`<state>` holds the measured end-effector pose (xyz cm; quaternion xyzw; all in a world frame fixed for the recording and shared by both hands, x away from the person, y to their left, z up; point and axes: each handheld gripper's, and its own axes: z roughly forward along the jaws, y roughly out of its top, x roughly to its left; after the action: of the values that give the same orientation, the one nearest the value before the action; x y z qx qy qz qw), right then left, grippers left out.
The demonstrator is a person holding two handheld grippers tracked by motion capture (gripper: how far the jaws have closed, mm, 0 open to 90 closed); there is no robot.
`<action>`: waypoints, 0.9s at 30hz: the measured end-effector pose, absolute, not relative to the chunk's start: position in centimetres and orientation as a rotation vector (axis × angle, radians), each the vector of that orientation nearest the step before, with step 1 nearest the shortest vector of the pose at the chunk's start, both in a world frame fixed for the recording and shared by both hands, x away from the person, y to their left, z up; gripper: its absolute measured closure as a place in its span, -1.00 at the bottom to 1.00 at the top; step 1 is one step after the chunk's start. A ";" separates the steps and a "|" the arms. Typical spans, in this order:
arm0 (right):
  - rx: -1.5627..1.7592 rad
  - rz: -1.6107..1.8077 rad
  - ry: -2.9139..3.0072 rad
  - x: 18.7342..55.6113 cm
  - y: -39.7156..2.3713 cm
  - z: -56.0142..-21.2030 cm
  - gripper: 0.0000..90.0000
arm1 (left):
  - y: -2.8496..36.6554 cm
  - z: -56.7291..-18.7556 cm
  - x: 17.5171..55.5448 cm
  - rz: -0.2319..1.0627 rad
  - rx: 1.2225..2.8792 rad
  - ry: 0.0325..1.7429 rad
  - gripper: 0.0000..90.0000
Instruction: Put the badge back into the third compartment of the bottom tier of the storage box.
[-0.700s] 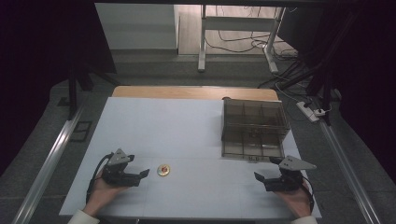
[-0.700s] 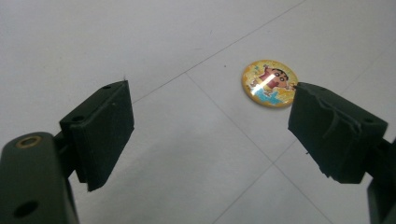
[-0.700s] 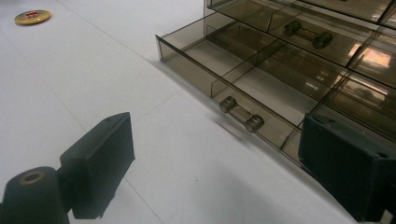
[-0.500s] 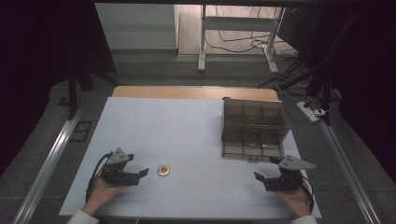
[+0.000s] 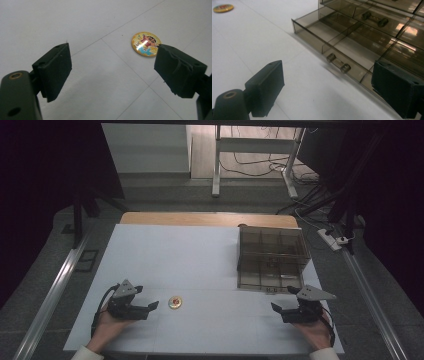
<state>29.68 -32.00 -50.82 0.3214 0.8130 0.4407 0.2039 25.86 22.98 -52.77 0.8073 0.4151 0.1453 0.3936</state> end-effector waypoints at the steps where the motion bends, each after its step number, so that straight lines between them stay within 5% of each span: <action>1: 0.890 1.242 2.270 29.8 -31.8 -50.8 -0.76 | 23.0 -52.8 25.8 0.368 2.049 1.057 -0.67; 27: 0.829 1.260 2.315 30.2 -28.6 -49.9 -0.72 | 23.3 -52.5 25.7 0.380 2.039 1.061 -0.67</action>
<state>30.21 -28.62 -49.91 0.2947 0.8229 0.4479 0.1879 25.67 23.32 -52.54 0.8040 0.4185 0.1498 0.3950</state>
